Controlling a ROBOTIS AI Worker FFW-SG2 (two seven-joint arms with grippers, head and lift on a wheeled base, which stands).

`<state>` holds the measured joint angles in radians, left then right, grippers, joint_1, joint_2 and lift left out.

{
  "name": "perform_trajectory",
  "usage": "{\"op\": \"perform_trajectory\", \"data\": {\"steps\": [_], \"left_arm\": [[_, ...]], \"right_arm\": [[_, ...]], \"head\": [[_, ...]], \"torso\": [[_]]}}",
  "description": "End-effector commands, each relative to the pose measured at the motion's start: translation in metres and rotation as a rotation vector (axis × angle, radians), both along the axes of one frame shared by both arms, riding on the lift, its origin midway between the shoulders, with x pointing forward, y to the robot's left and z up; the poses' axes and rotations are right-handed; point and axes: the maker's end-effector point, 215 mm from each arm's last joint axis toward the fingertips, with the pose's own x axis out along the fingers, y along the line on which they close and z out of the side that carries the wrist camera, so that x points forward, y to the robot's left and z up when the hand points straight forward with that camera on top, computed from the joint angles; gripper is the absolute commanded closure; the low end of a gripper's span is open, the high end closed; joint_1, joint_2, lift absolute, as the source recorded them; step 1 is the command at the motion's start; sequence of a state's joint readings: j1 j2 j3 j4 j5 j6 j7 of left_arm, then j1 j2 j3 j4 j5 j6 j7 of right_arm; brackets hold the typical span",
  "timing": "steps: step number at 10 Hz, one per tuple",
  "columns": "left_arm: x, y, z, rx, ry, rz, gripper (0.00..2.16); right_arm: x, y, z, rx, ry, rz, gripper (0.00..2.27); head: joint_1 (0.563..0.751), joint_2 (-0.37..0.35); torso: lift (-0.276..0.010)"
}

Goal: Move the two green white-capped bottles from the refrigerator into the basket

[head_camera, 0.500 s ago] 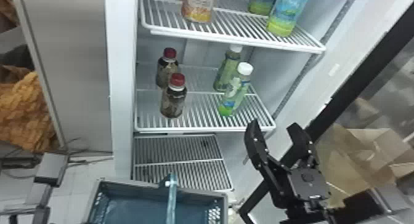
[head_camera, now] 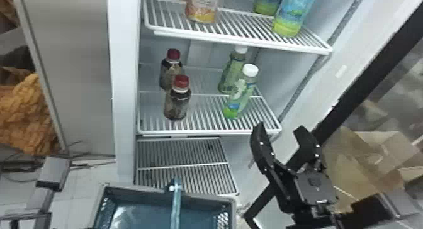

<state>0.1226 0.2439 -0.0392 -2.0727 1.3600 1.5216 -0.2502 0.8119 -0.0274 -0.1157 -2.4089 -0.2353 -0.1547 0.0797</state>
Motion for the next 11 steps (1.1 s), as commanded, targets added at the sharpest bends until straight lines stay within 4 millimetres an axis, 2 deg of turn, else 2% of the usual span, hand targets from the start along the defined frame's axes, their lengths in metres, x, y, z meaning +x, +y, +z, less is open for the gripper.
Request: {"op": "perform_trajectory", "data": {"steps": [1,4,7,11], "left_arm": [[0.0,0.0,0.0,0.0,0.0,-0.001,1.16],[-0.002,0.0,0.0,-0.005,0.005,0.0,1.16],[-0.002,0.0,0.001,-0.009,0.008,0.001,1.16],[-0.004,0.0,0.001,-0.012,0.013,-0.001,1.16]], "right_arm": [[0.0,0.0,-0.001,0.0,0.003,0.0,0.18],[0.006,-0.004,-0.006,-0.006,0.002,-0.006,0.18],[0.021,-0.008,-0.016,-0.013,0.002,0.0,0.18],[0.045,-0.015,-0.042,-0.051,0.025,-0.007,0.18]], "head": [[0.695,-0.35],[0.695,-0.35],[0.695,-0.35],[0.695,-0.35]], "torso": [[-0.263],[-0.263],[-0.263],[-0.263]]}}
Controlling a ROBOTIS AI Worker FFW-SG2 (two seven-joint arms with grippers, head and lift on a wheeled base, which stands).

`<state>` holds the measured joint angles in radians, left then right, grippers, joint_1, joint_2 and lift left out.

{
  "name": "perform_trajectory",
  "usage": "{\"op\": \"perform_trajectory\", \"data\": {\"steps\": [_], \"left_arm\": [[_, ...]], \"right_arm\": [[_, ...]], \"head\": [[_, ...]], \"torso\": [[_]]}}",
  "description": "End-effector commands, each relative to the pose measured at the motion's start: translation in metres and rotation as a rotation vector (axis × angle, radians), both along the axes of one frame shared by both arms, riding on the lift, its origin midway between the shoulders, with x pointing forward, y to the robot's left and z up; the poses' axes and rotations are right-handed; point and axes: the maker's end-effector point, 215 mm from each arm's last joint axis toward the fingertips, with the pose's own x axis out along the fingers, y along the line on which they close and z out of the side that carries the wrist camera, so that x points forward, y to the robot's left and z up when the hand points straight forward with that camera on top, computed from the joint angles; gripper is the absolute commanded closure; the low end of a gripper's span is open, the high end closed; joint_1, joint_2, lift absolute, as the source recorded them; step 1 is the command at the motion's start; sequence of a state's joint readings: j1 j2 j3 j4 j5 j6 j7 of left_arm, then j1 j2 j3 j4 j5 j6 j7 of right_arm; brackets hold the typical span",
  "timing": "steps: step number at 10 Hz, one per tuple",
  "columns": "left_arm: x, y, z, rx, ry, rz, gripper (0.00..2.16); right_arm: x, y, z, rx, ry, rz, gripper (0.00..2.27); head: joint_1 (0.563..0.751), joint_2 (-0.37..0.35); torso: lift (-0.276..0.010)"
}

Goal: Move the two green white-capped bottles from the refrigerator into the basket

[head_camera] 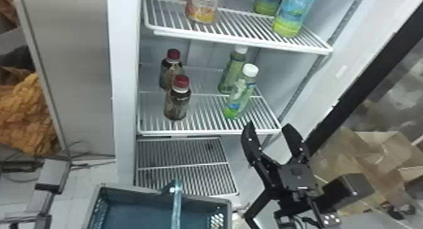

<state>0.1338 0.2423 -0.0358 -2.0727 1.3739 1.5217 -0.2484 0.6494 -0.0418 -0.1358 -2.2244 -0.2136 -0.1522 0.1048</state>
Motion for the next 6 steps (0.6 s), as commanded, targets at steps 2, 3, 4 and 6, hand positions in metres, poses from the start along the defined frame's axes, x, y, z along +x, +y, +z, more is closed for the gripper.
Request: {"op": "perform_trajectory", "data": {"steps": [2,3,4,6], "left_arm": [[-0.001,0.001,-0.001,0.0,0.003,0.002,1.16],[0.0,0.001,-0.002,0.005,0.003,0.003,1.16],[-0.001,0.001,-0.003,0.007,0.005,0.0,1.16],[-0.001,0.0,-0.001,0.002,0.002,-0.002,1.16]], "right_arm": [[0.014,-0.009,-0.017,-0.042,0.01,-0.02,0.18],[0.021,-0.012,-0.025,-0.06,0.012,-0.026,0.18],[0.028,-0.013,-0.029,-0.07,0.008,-0.029,0.18],[0.038,-0.016,-0.036,-0.074,0.012,-0.028,0.18]], "head": [[0.695,-0.35],[0.695,-0.35],[0.695,-0.35],[0.695,-0.35]], "torso": [[-0.263],[-0.263],[-0.263],[-0.263]]}}
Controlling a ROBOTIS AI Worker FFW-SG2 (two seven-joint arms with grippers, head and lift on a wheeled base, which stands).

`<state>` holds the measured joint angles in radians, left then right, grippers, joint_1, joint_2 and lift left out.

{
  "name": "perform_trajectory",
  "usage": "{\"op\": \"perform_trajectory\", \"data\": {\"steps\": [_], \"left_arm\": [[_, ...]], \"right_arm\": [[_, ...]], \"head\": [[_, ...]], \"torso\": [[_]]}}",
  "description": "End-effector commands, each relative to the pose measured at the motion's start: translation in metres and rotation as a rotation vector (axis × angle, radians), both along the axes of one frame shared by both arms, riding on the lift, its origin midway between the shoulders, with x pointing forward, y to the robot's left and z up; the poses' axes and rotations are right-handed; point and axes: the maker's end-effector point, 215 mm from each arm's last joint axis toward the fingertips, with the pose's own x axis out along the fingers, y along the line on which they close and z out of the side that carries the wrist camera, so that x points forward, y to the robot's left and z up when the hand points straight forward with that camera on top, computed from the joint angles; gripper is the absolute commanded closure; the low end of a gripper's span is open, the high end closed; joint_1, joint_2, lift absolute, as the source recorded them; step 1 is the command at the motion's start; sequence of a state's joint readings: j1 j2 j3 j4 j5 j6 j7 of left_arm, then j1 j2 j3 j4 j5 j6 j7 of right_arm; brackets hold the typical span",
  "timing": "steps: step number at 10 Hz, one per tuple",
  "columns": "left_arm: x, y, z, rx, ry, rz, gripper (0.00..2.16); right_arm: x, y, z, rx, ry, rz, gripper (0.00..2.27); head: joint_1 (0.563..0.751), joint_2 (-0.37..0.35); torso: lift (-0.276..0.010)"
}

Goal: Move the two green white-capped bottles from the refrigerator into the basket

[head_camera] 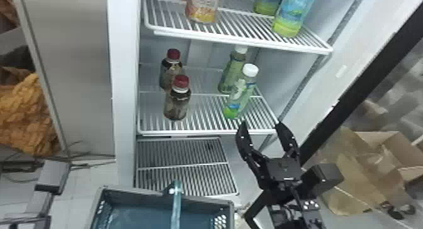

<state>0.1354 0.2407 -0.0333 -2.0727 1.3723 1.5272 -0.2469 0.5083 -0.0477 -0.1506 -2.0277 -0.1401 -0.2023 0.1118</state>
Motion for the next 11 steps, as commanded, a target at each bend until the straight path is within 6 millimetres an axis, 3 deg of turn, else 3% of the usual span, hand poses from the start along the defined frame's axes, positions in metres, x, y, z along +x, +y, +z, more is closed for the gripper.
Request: {"op": "perform_trajectory", "data": {"steps": [1,6,11], "left_arm": [[0.0,0.001,0.001,-0.003,0.001,0.003,1.16],[-0.001,0.0,0.001,-0.006,0.003,0.0,1.16],[0.0,-0.001,0.002,-0.006,-0.001,-0.004,1.16]], "right_arm": [[0.006,-0.003,-0.005,0.0,0.004,-0.005,0.18],[0.036,-0.011,-0.018,-0.024,0.013,-0.013,0.18],[0.073,-0.013,-0.018,-0.024,-0.001,0.005,0.18]], "head": [[0.695,-0.35],[0.695,-0.35],[0.695,-0.35]], "torso": [[-0.263],[-0.263],[-0.263]]}}
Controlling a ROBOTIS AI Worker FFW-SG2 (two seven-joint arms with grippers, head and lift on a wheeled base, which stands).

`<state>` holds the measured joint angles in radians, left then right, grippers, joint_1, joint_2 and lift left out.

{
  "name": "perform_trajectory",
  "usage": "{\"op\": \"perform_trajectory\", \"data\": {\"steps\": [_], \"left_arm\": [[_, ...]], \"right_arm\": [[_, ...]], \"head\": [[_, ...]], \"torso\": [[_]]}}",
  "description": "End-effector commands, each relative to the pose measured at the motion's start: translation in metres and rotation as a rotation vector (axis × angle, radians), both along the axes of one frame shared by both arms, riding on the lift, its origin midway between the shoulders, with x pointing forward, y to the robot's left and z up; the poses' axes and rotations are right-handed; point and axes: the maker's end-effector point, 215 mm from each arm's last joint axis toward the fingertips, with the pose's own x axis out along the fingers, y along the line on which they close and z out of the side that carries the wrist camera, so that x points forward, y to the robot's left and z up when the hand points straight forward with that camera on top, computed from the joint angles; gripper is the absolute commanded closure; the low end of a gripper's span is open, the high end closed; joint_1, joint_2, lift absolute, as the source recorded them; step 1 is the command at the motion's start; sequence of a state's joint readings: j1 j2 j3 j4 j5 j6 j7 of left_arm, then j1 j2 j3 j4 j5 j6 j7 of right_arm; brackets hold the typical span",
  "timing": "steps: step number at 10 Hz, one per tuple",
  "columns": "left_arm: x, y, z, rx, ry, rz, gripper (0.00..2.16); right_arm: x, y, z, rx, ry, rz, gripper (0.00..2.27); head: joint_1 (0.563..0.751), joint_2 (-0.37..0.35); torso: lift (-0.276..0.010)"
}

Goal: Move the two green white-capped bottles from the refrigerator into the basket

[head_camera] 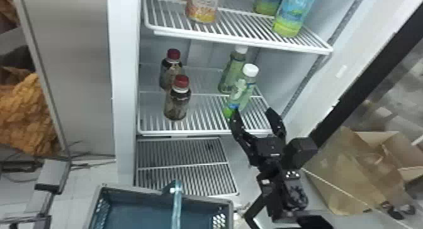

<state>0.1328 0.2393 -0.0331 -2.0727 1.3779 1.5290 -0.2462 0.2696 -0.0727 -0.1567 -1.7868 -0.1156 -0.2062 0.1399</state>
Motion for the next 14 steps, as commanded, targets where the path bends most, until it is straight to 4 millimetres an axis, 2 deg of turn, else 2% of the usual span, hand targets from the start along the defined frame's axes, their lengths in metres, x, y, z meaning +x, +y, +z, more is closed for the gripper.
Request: {"op": "perform_trajectory", "data": {"steps": [1,8,14], "left_arm": [[0.0,0.0,0.001,-0.003,0.0,-0.002,1.16],[0.002,-0.002,0.003,-0.004,-0.008,-0.007,1.16],[0.001,-0.003,0.004,-0.006,-0.01,-0.01,1.16]], "right_arm": [[0.012,0.0,-0.002,0.003,0.001,0.003,0.18],[0.052,-0.009,-0.012,0.0,0.018,-0.007,0.18],[0.083,-0.005,-0.003,0.017,0.004,0.011,0.19]], "head": [[0.695,-0.35],[0.695,-0.35],[0.695,-0.35]], "torso": [[-0.263],[-0.263],[-0.263]]}}
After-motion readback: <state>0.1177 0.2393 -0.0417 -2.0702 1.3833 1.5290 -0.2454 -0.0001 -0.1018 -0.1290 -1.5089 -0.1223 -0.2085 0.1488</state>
